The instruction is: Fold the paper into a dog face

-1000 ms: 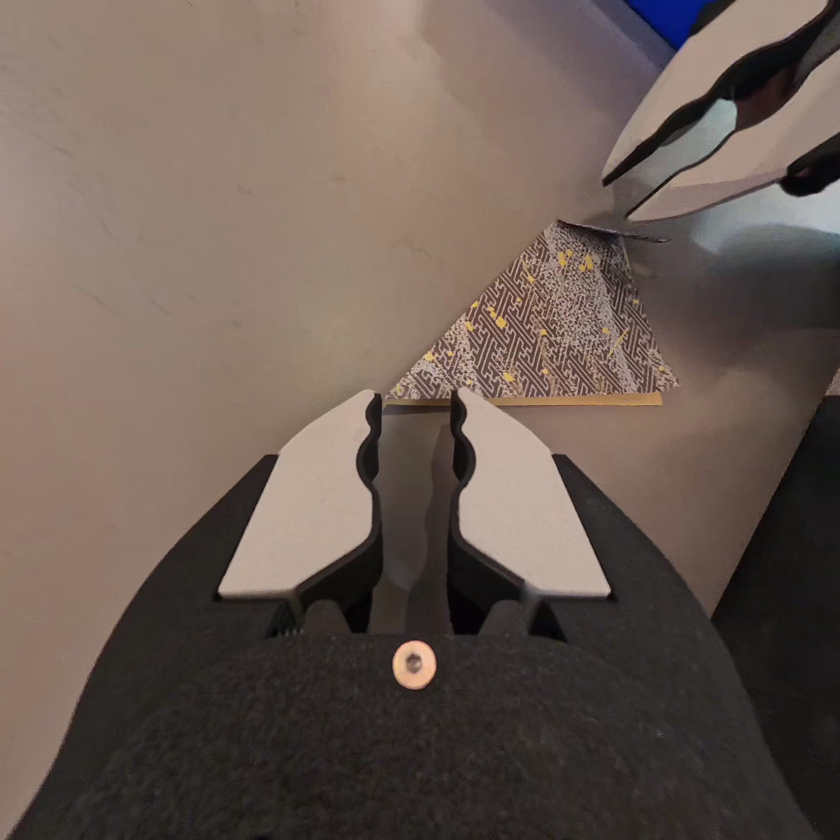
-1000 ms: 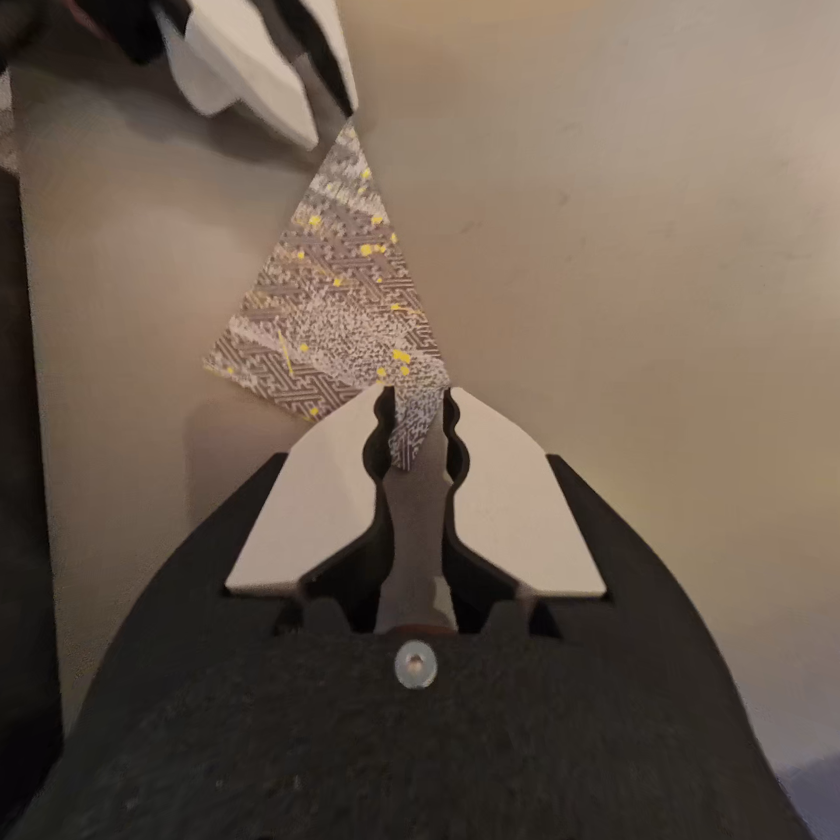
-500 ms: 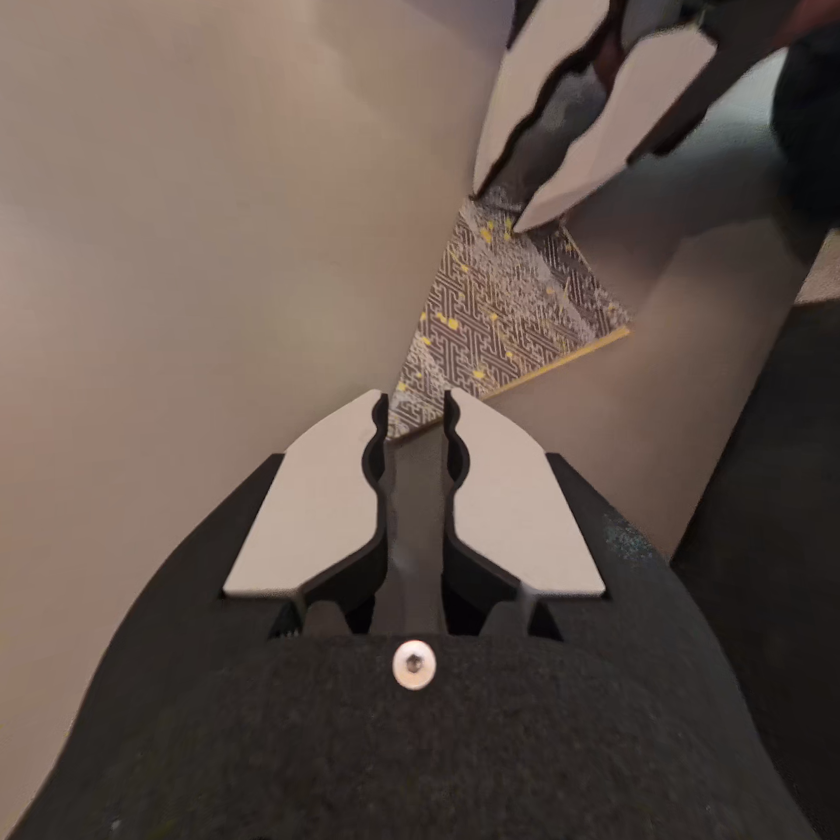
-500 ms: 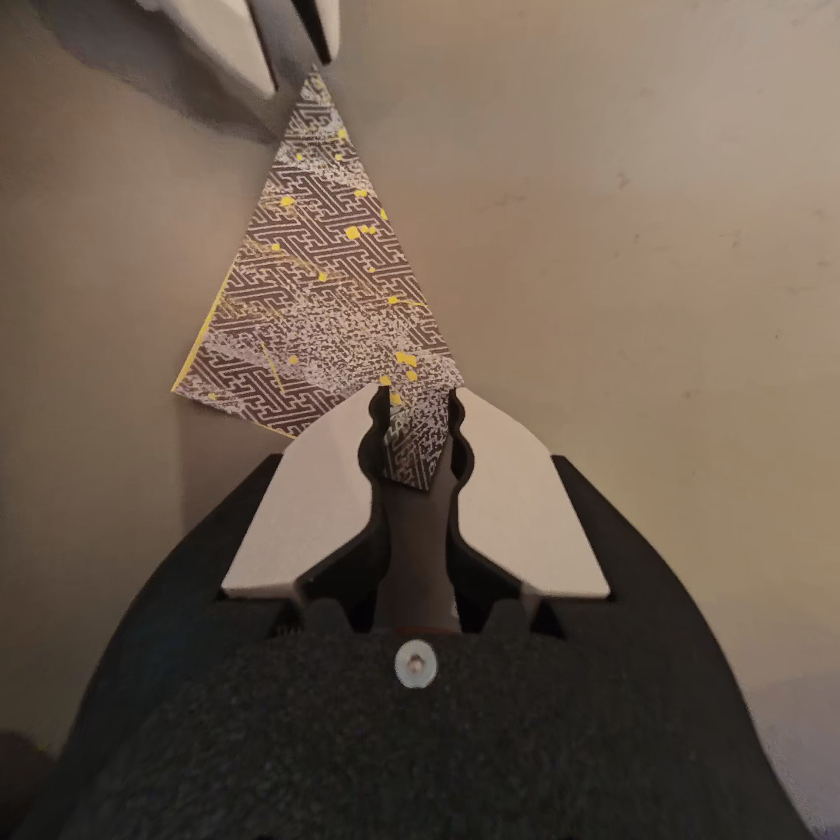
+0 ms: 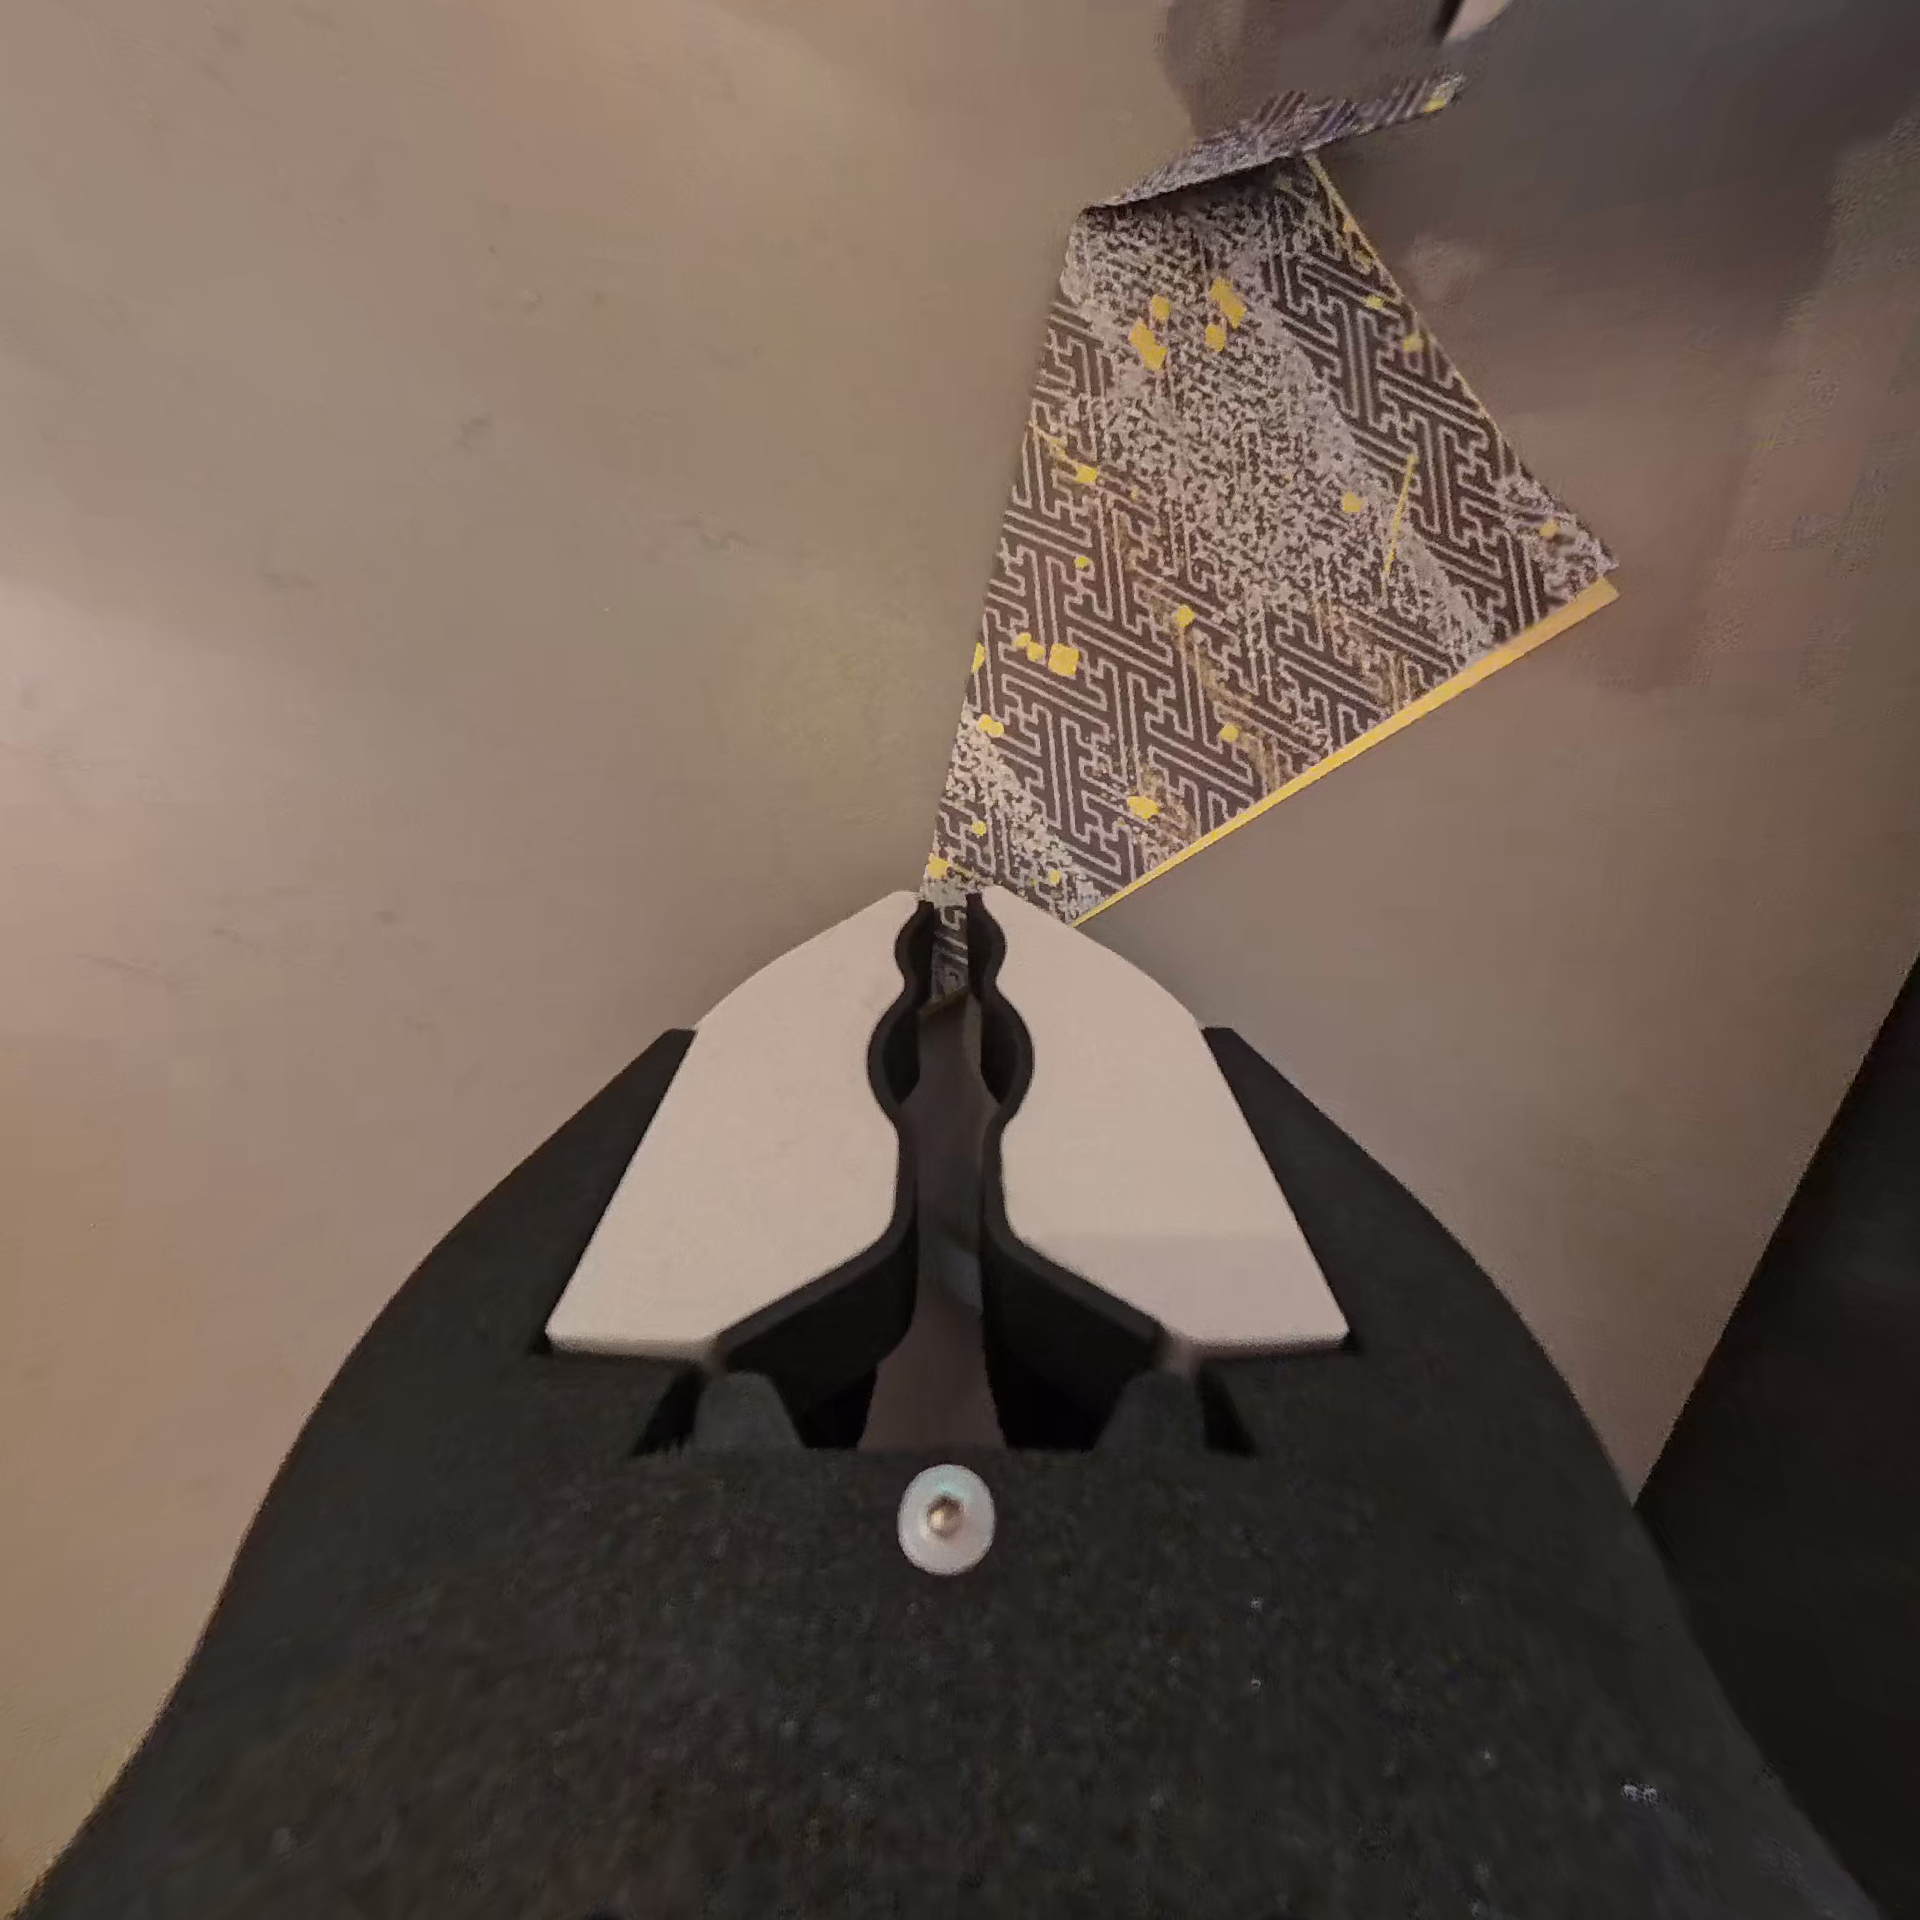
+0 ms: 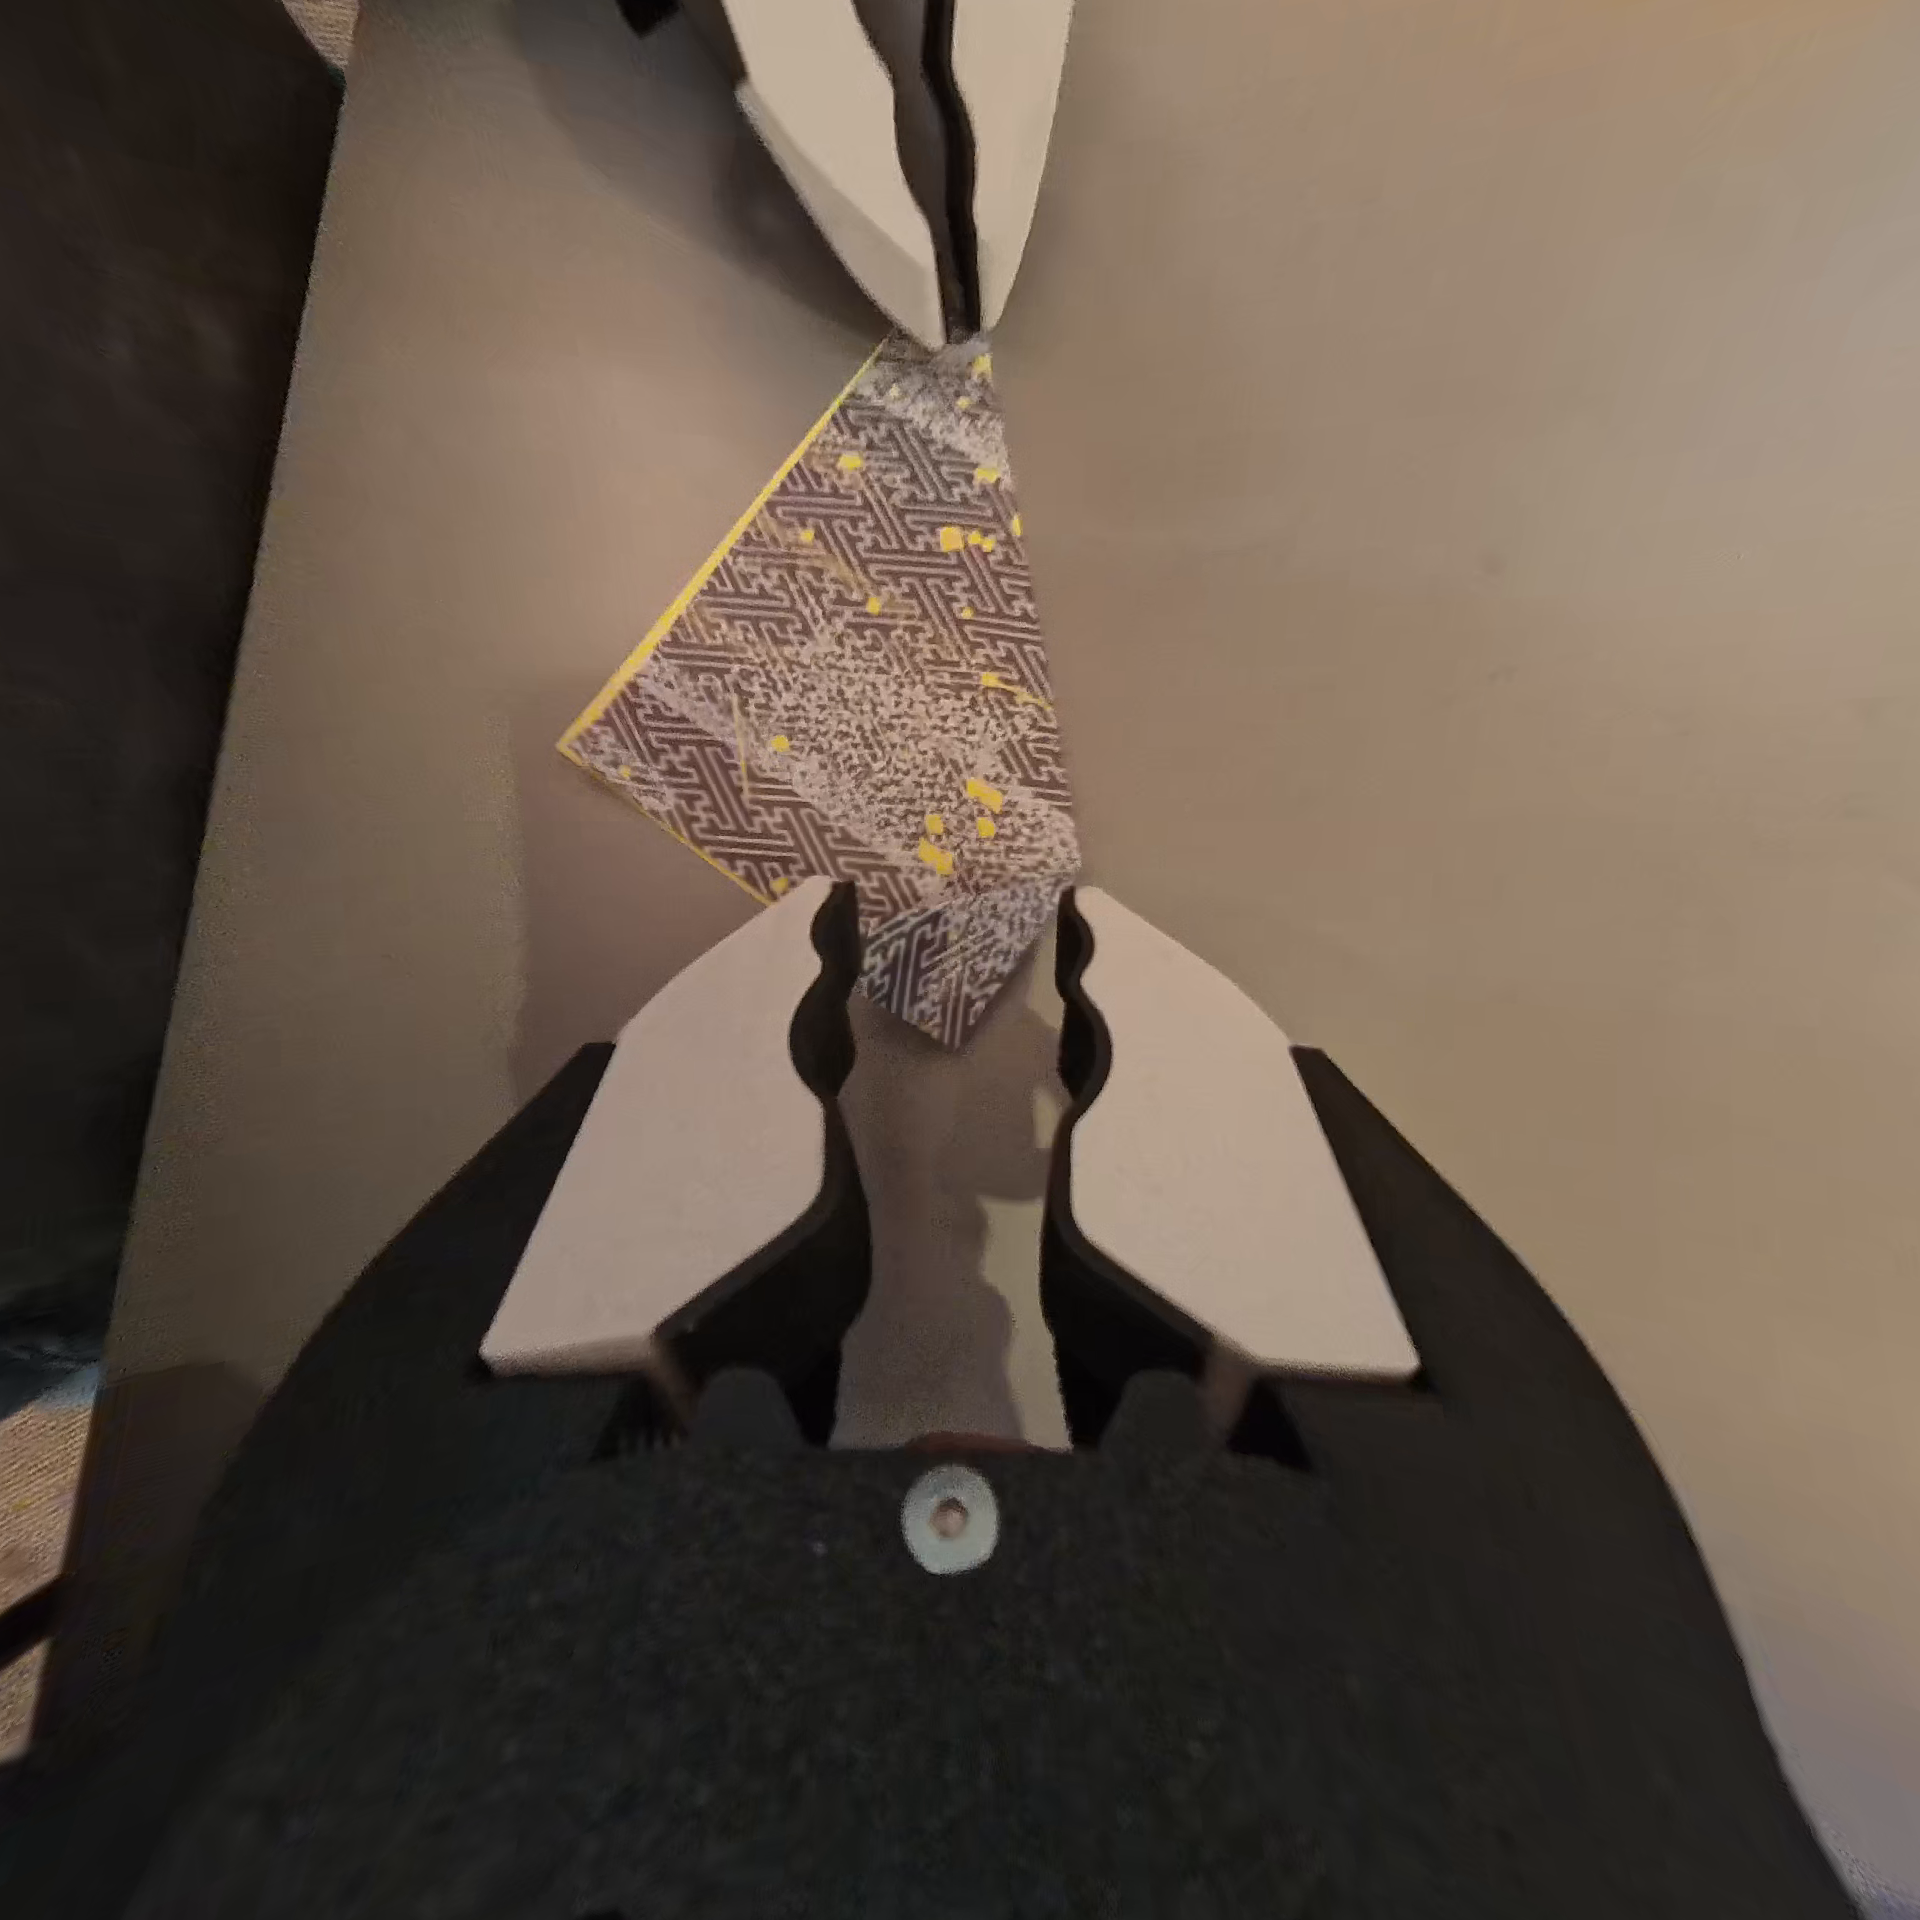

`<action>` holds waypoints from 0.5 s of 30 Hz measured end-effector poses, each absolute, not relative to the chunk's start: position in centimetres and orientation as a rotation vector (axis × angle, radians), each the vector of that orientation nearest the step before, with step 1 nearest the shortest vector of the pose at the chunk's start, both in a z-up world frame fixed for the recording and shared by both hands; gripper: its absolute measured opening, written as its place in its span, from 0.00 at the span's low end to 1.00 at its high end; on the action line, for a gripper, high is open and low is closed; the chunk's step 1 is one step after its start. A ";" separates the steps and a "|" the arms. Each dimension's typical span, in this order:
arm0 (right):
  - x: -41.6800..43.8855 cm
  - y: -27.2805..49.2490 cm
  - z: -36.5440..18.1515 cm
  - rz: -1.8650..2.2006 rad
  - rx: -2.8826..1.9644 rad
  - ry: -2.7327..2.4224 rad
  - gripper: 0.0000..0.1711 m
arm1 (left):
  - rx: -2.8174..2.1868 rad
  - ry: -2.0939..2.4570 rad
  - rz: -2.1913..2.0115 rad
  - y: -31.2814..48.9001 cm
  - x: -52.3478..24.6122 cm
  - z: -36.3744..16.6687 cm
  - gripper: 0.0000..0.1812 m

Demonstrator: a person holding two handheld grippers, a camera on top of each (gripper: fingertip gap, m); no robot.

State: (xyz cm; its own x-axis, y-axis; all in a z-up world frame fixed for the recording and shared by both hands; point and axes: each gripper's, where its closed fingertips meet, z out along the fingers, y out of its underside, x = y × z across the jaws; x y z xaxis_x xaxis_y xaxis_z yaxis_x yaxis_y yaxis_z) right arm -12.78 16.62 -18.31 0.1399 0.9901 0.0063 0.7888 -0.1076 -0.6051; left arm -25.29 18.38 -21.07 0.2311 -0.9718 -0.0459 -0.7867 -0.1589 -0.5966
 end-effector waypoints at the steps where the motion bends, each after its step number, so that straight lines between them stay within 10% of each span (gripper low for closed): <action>1: -12.8 16.4 -19.4 0.605 -1.971 -1.737 0.21 | -2.000 1.607 -0.485 18.4 -25.2 -21.0 0.03; 15: -13.4 17.6 -19.4 0.512 -1.858 -1.844 0.21 | -1.962 1.643 -0.495 18.8 -25.3 -21.1 0.03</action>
State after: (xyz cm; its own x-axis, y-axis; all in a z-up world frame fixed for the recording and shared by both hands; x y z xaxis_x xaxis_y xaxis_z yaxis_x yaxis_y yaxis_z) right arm -13.36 17.61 -19.36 0.0273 0.9976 0.0635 0.8223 0.0137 -0.5689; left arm -25.29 18.77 -21.12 0.1934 -0.9795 -0.0557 -0.7859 -0.1207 -0.6065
